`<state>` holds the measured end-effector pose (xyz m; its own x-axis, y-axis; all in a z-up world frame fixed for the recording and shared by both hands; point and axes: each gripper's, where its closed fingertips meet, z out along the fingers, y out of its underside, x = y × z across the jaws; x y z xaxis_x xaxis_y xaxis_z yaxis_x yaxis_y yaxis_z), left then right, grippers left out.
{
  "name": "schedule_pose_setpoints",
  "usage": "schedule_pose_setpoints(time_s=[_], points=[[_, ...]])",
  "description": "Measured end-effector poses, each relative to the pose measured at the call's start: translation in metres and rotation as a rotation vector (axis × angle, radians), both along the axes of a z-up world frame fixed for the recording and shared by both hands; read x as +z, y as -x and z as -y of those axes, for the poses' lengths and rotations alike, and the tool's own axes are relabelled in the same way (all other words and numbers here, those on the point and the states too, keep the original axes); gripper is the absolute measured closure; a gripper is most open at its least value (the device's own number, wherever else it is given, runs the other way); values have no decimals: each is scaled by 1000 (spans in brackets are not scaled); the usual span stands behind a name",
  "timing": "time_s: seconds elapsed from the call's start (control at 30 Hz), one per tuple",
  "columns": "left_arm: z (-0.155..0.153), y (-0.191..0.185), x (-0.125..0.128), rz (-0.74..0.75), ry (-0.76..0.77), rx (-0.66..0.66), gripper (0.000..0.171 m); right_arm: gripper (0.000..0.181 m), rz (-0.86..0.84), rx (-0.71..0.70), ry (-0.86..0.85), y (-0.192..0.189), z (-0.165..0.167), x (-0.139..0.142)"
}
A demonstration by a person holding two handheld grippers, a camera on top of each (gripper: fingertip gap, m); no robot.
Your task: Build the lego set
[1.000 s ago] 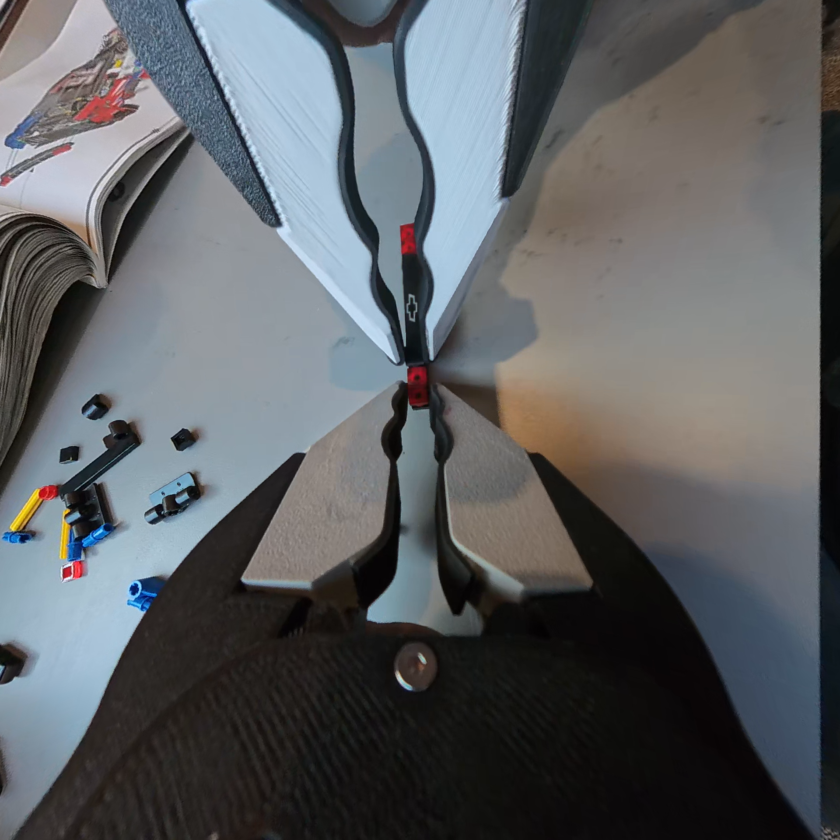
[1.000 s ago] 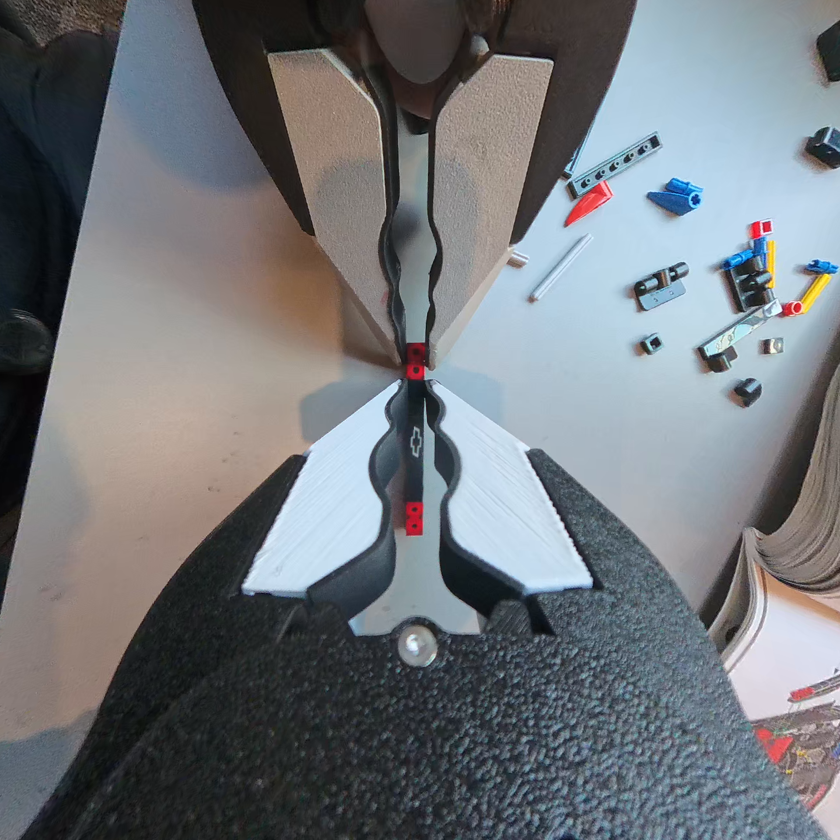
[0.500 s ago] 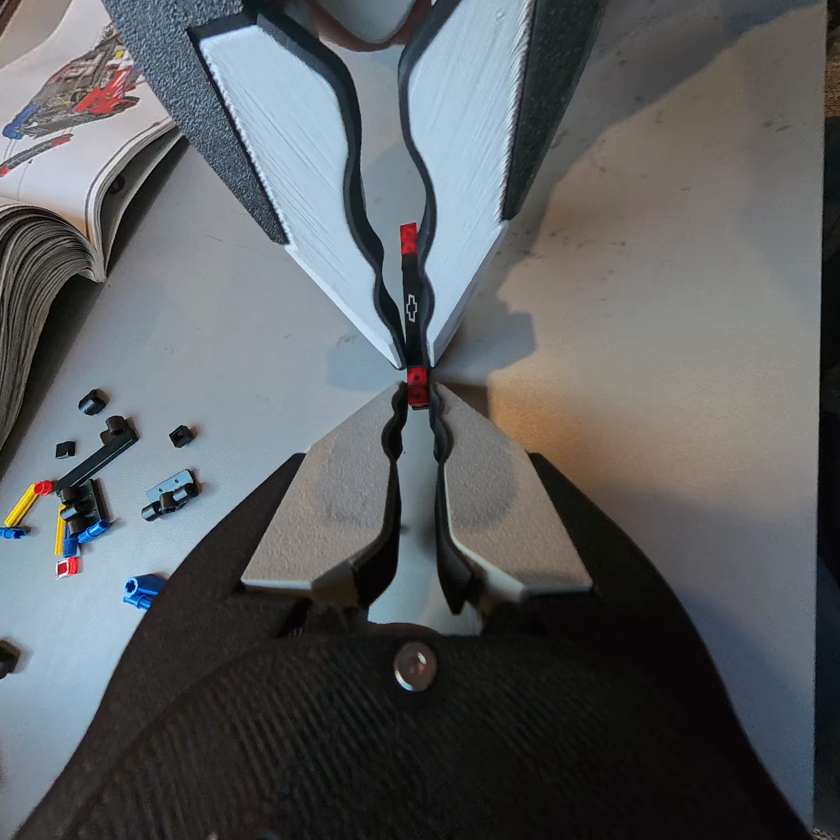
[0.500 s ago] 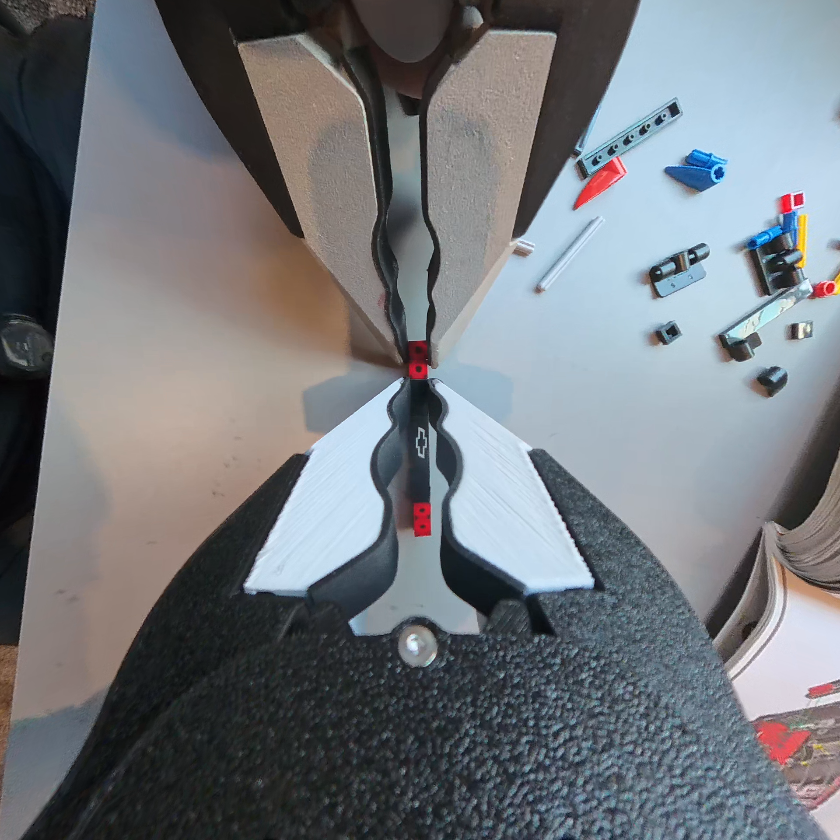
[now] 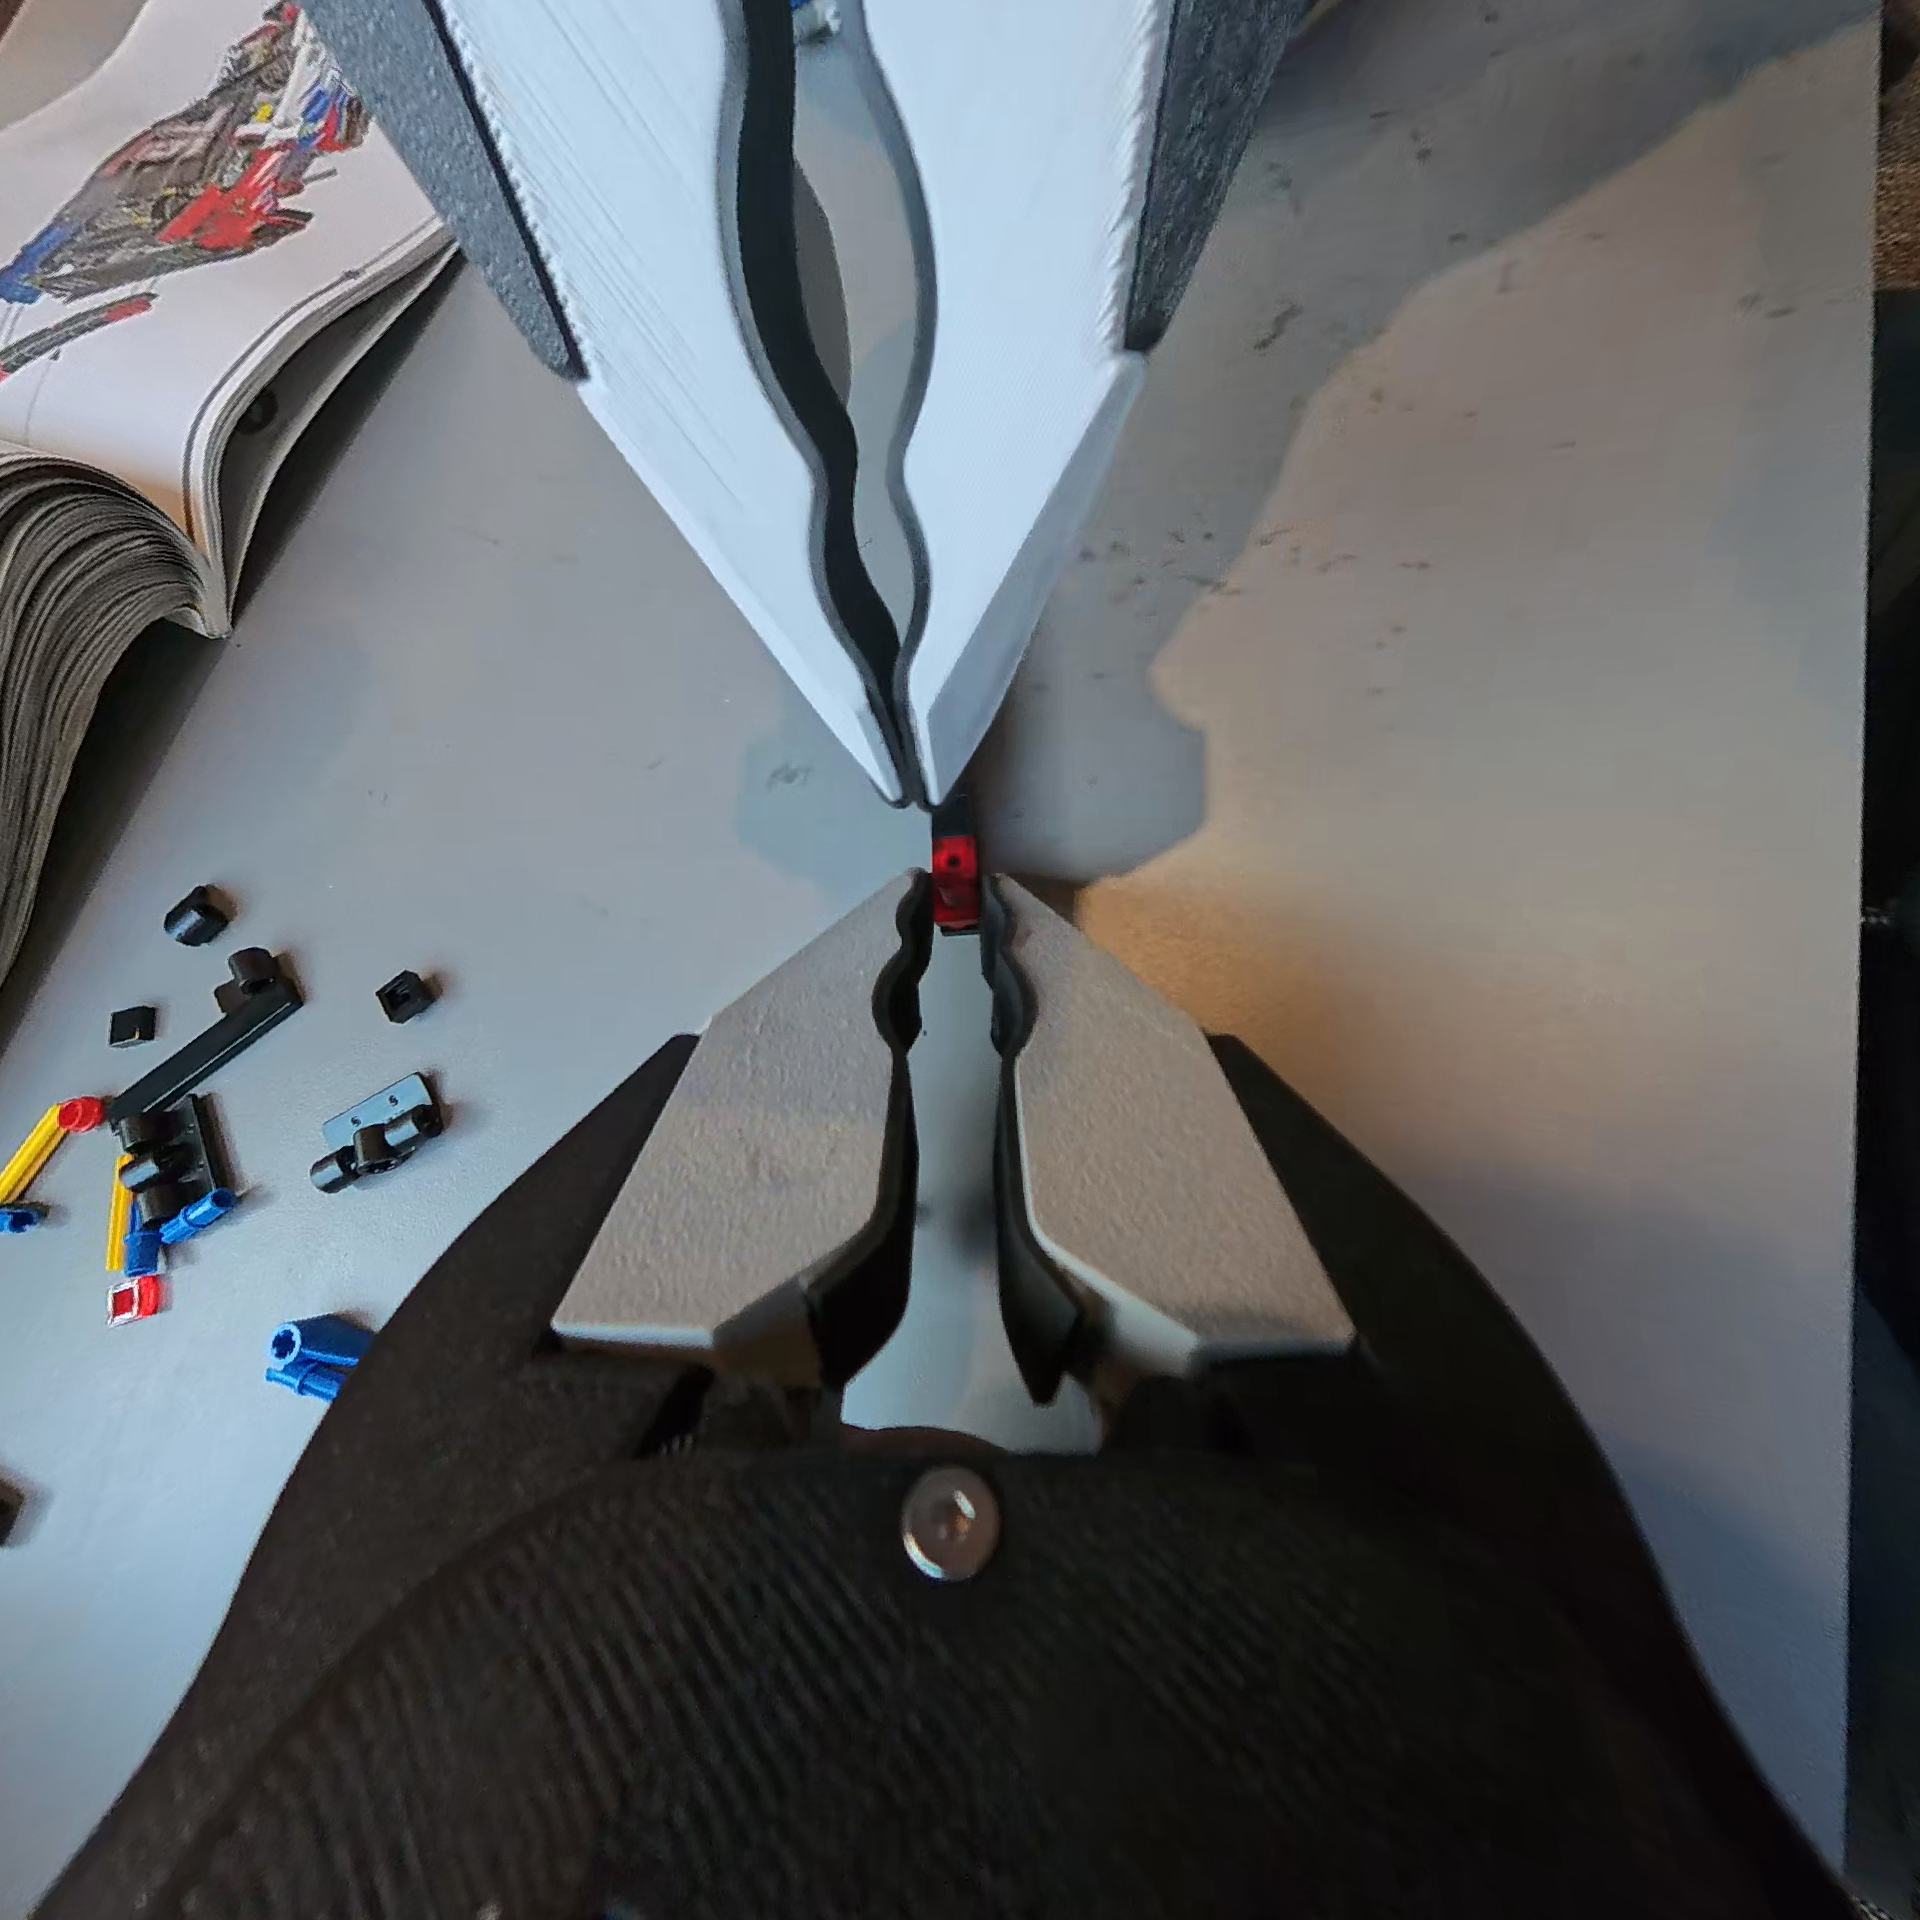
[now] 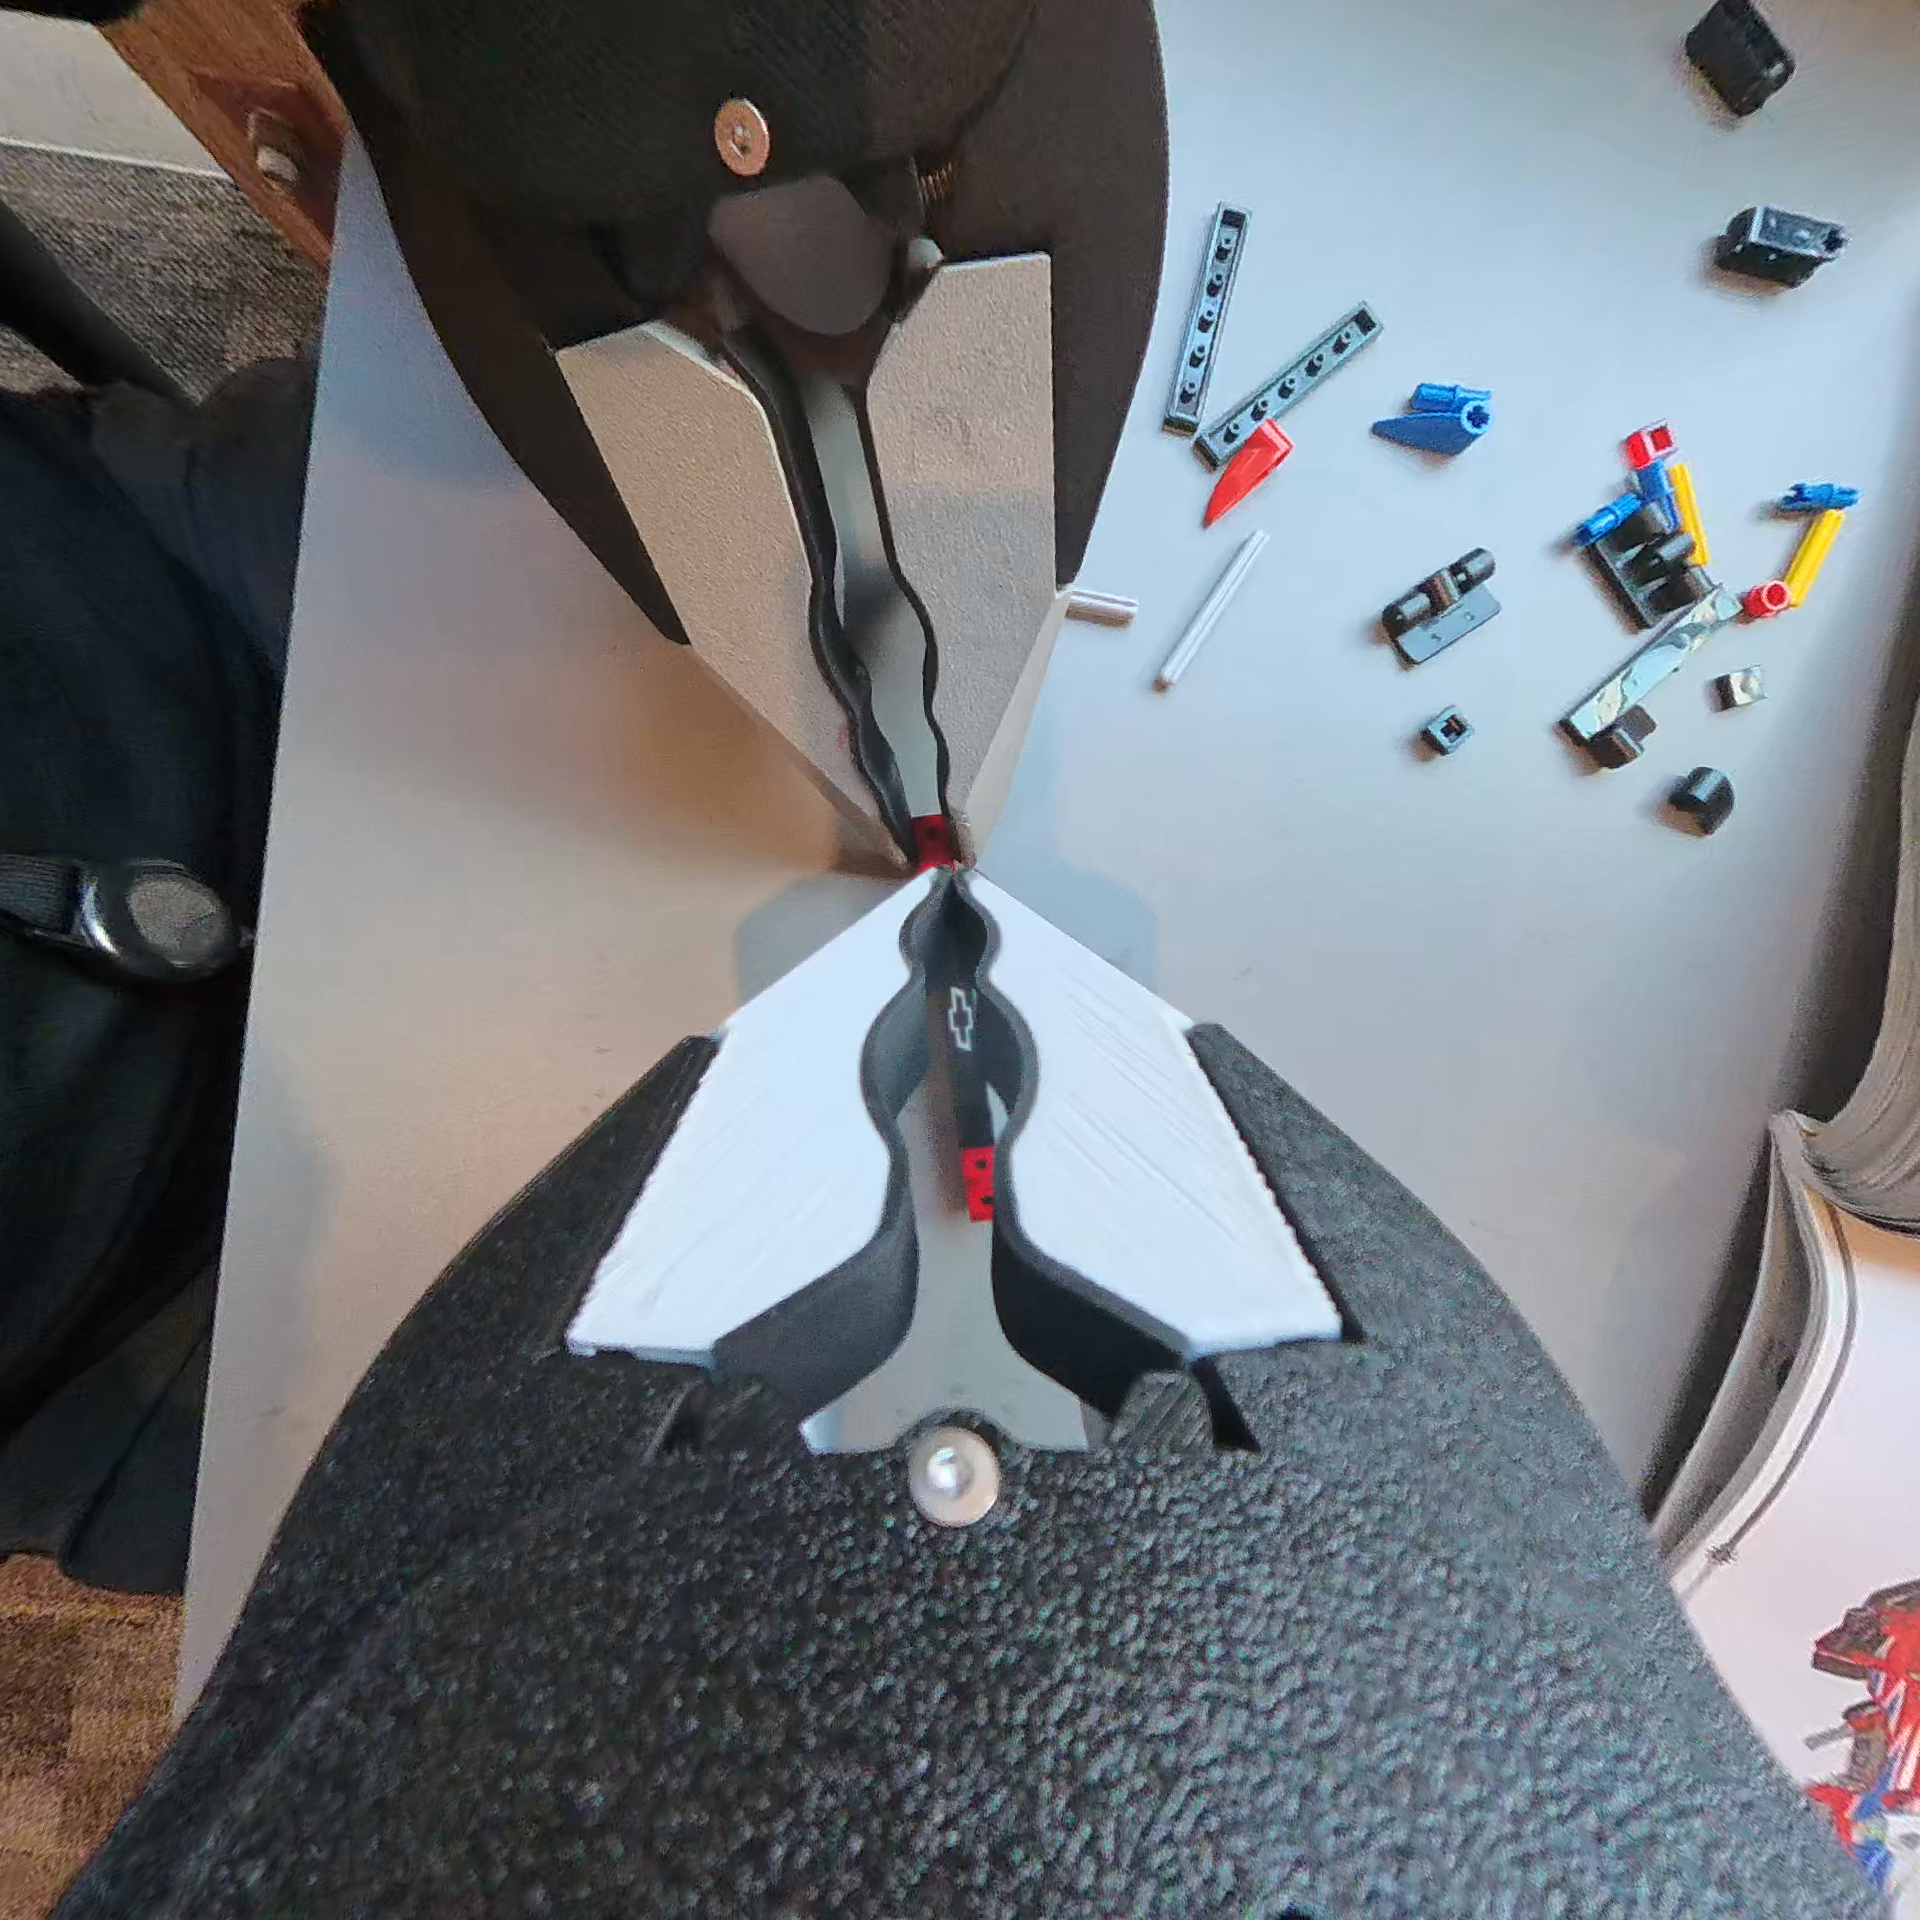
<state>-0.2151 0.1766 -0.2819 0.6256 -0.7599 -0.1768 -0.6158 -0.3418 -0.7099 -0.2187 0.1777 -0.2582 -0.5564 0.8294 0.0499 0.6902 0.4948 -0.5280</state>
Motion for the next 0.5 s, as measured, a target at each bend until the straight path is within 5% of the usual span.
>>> schedule_pose_setpoints(time_s=[0.27, 0.5], points=[[0, 0, 0, -2, -1, -1, 165, 181, 0, 10, -37, -2, 1, -17], [0, -1, 0, 0, -1, -3, 166, 181, -104, -114, -58, -2, 2, -14]])
